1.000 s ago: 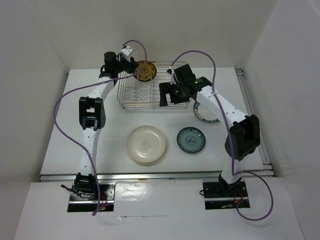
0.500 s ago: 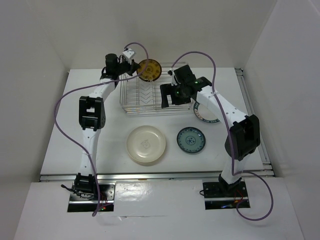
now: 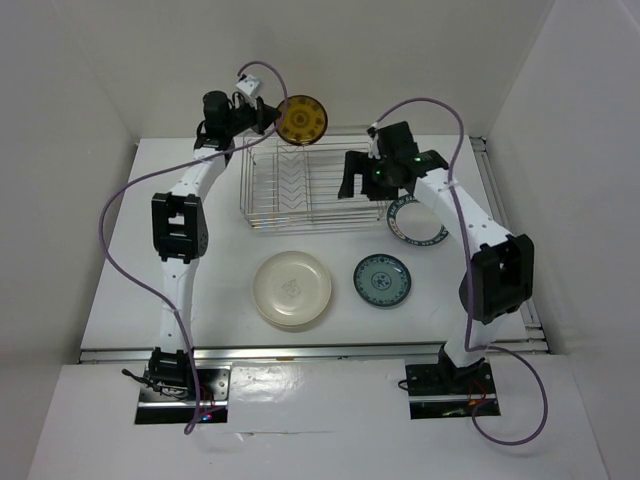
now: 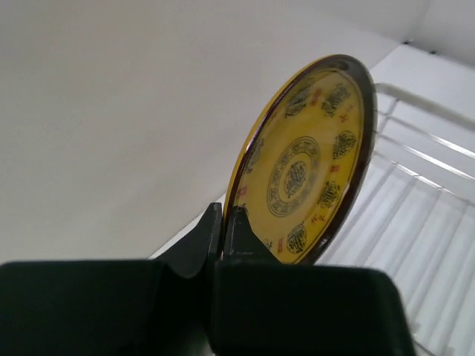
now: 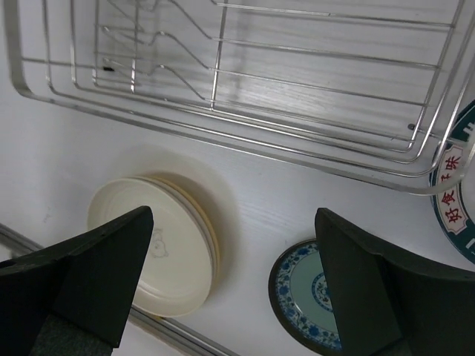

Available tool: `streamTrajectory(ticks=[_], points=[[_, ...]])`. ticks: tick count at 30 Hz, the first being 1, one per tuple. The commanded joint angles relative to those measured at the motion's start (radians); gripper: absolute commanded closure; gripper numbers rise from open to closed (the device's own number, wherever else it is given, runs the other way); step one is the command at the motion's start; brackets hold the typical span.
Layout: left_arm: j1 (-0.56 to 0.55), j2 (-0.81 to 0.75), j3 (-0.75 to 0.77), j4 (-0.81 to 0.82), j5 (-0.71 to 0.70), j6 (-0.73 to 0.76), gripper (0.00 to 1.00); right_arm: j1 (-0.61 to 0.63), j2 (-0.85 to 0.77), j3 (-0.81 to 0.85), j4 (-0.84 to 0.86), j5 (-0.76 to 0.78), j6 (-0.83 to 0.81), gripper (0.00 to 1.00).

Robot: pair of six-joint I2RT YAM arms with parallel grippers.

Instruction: Unload the plates from the dish rack

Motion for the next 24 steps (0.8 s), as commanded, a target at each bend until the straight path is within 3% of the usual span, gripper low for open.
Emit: streamTrajectory(ticks=[1, 7, 10, 15, 20, 24], points=[[-0.007, -0.114, 0.055, 0.034, 0.068, -0.17, 1.0, -0.11, -0.13, -0.03, 0.136, -0.15, 0.064, 0.03], [-0.007, -0.215, 0.055, -0.099, 0.128, -0.299, 1.0, -0.161, -0.174, -0.05, 0.261, -0.267, 0.073, 0.03], [-0.007, -0.29, 0.031, -0.281, 0.177, -0.31, 1.0, -0.161, -0.174, -0.05, 0.299, -0.319, 0.073, 0.03], [-0.025, -0.439, -0.121, -0.639, 0.304, -0.169, 1.0, -0.161, -0.194, -0.134, 0.365, -0.407, 0.116, 0.06], [-0.071, -0.51, -0.185, -0.922, 0.295, -0.011, 1.0, -0.15, -0.248, -0.22, 0.427, -0.499, 0.13, 0.07], [-0.08, -0.551, -0.293, -1.017, 0.305, 0.05, 1.0, -0.129, -0.288, -0.318, 0.47, -0.508, 0.139, 0.09]])
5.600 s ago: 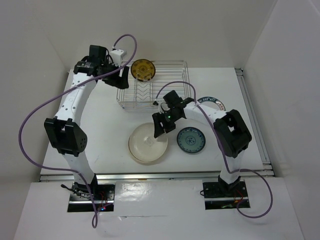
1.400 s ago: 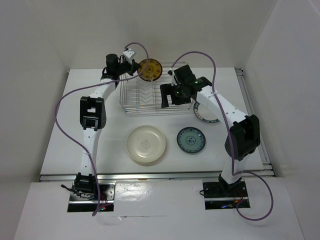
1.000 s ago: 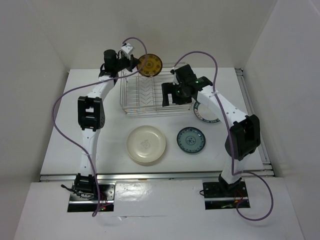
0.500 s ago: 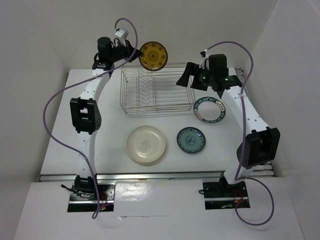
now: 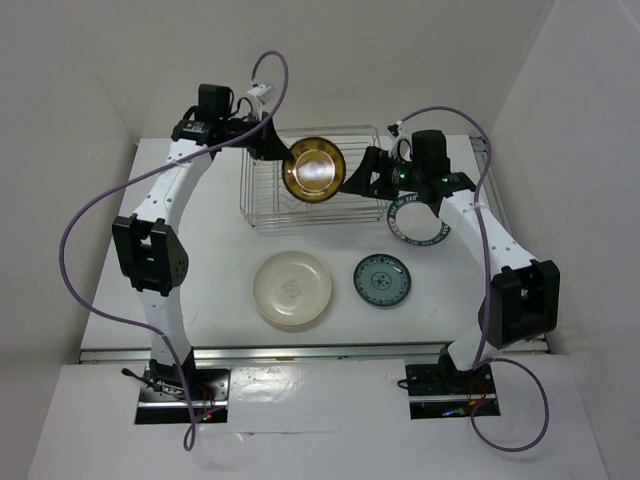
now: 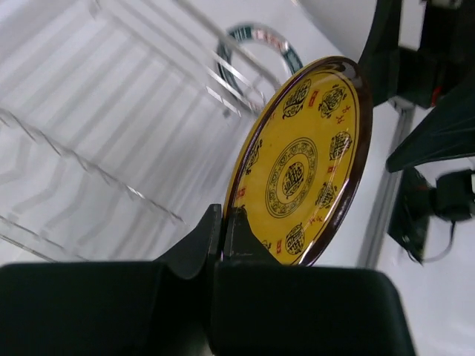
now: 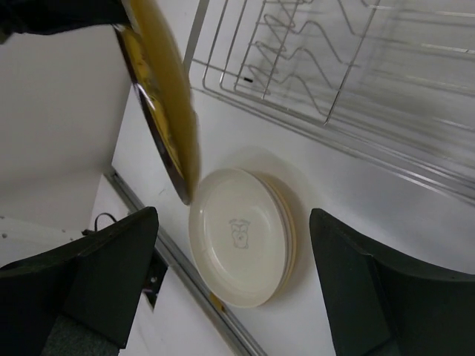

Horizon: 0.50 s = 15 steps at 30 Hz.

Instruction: Unload the plates from the dish rack

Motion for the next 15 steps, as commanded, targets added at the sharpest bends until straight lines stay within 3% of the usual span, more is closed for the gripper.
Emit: streamTrajectory(ticks=[1, 6, 7, 10, 15], points=[[-0.02, -0.049, -0.079, -0.183, 0.042, 0.109, 1.0, 0.026, -0.082, -0.059, 0.114, -0.056, 0.027, 0.11], [-0.071, -0.106, -0.228, -0.218, 0.013, 0.163, 1.0, 0.059, -0.104, -0.122, 0.146, -0.045, 0.055, 0.21], [-0.071, -0.117, -0.248, -0.218, 0.013, 0.172, 1.0, 0.059, -0.104, -0.136, 0.146, -0.036, 0.055, 0.32], [-0.091, -0.149, -0.302, -0.208, 0.013, 0.182, 1.0, 0.081, -0.104, -0.159, 0.146, -0.002, 0.093, 0.45], [-0.1, -0.183, -0.331, -0.208, 0.036, 0.182, 1.0, 0.122, -0.081, -0.146, 0.068, 0.109, 0.083, 0.42]])
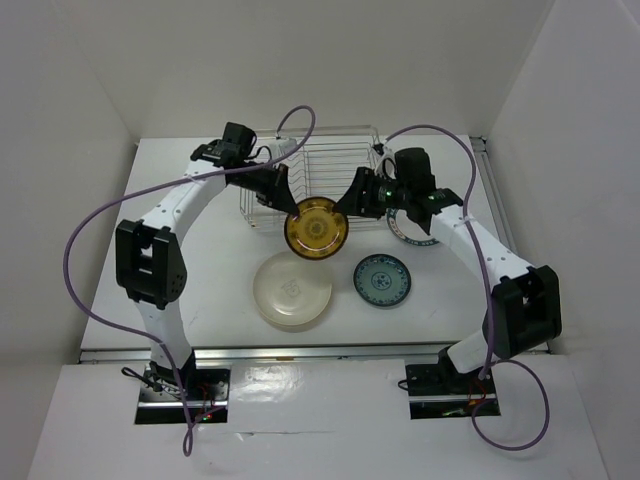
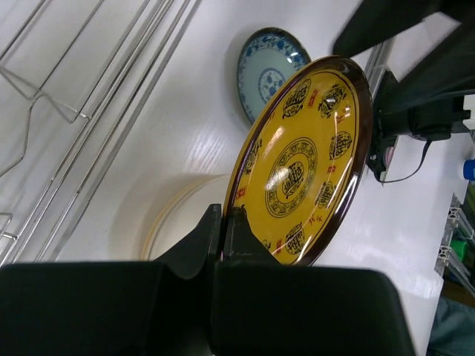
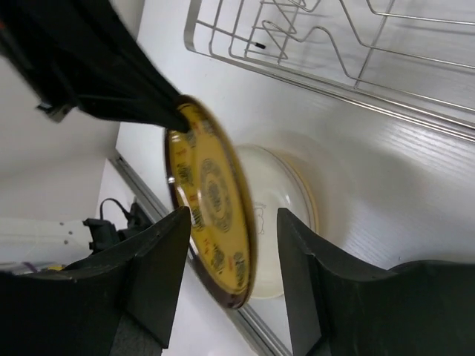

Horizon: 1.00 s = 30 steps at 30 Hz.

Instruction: Unload the plates from the dish rack

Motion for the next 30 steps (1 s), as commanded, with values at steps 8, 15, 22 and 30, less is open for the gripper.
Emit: streamTrajectory(ticks=[8, 15, 22, 30], points=[[-0.01, -0.115, -0.042, 0.007, 0.048, 0.053, 1.0, 0.035, -0.053, -0.036, -0.061, 0.105, -0.03, 0.38], [-0.028, -0.125, -0.042, 0.039, 0.026, 0.053, 1.0, 0.074, -0.03, -0.073, 0.016, -0.031, -0.03, 0.8], [-0.038, -0.105, -0.028, 0.018, -0.062, 0.053, 0.85, 0.075, -0.057, -0.077, -0.018, -0.005, -0.011, 1.0], [-0.038, 0.001, 0.122, -0.134, -0.187, 0.075, 0.4, -0.062, -0.174, -0.13, -0.146, 0.077, 0.049, 1.0]])
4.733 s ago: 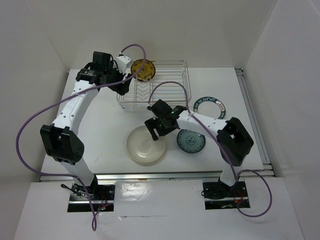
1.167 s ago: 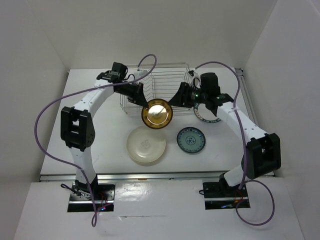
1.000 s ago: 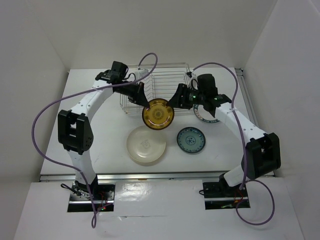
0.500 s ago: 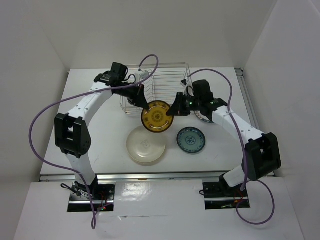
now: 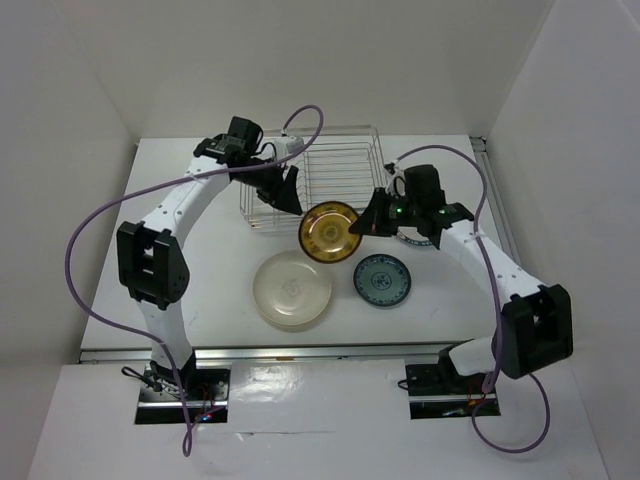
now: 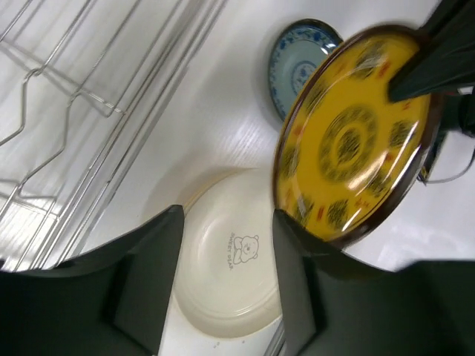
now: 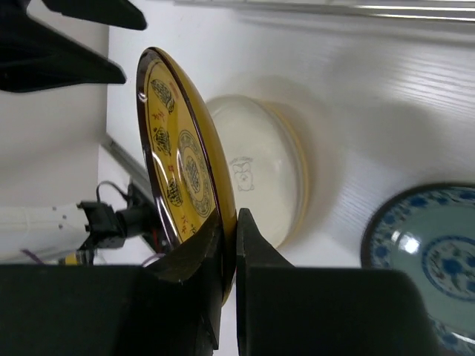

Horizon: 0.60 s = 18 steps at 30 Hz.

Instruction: Unload the plates from the dish rack

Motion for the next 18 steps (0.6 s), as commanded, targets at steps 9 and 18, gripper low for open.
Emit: streamTrajectory(ticks=[9, 18], points=[[0.003, -0.066, -0.015, -0.002, -0.222, 0.036, 0.18, -0.238, -0.24, -0.132, -0.319, 0.203, 0.03, 1.0], [0.038, -0.116, -0.045, -0.034, -0.256, 0.079, 0.19, -0.402, -0.274, -0.317, -0.298, 0.181, 0.054, 1.0]])
